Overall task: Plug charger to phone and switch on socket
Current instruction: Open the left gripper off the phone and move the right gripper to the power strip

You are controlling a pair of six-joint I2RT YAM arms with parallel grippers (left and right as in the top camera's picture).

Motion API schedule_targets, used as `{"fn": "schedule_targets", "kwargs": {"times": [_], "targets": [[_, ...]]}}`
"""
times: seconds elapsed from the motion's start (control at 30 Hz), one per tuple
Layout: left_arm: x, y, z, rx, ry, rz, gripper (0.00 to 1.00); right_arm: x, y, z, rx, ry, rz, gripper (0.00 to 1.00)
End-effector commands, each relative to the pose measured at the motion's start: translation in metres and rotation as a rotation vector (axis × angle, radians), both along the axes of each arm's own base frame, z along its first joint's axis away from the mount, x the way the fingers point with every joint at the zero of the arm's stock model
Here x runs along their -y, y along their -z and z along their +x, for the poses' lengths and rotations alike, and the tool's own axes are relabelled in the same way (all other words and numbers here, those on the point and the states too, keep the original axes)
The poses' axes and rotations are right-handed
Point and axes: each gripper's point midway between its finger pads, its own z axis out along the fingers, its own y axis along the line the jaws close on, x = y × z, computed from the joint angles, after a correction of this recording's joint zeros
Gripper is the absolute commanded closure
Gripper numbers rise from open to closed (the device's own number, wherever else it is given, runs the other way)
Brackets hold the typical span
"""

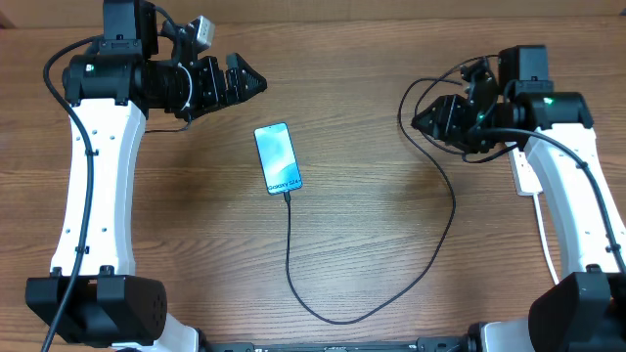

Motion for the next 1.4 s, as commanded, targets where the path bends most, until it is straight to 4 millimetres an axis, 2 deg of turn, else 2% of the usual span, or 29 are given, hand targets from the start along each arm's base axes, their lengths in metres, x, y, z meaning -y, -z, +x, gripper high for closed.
{"fn": "schedule_targets", "kwargs": {"times": [0.0, 0.3, 0.57, 0.87, 1.37], "targets": [[-0.001, -0.012, -0.002, 0.038, 0.009, 0.001, 0.00, 0.014, -0.018, 0.003, 0.054, 0.027, -0.013, 0.46], [-0.013, -0.004, 0.003, 0.037, -0.037, 0.080, 0.00, 0.043, -0.011, 0.005, 0.036, 0.103, -0.076, 0.46], [-0.018, -0.001, 0.005, 0.037, -0.054, 0.110, 0.00, 0.043, -0.006, -0.006, -0.019, 0.104, -0.072, 0.49], [-0.018, -0.001, 0.005, 0.037, -0.054, 0.109, 0.01, 0.042, -0.006, -0.008, -0.027, 0.103, -0.068, 0.33], [-0.014, 0.000, 0.003, 0.029, -0.042, 0.107, 0.00, 0.042, -0.006, -0.007, -0.023, 0.106, -0.067, 0.26]]}}
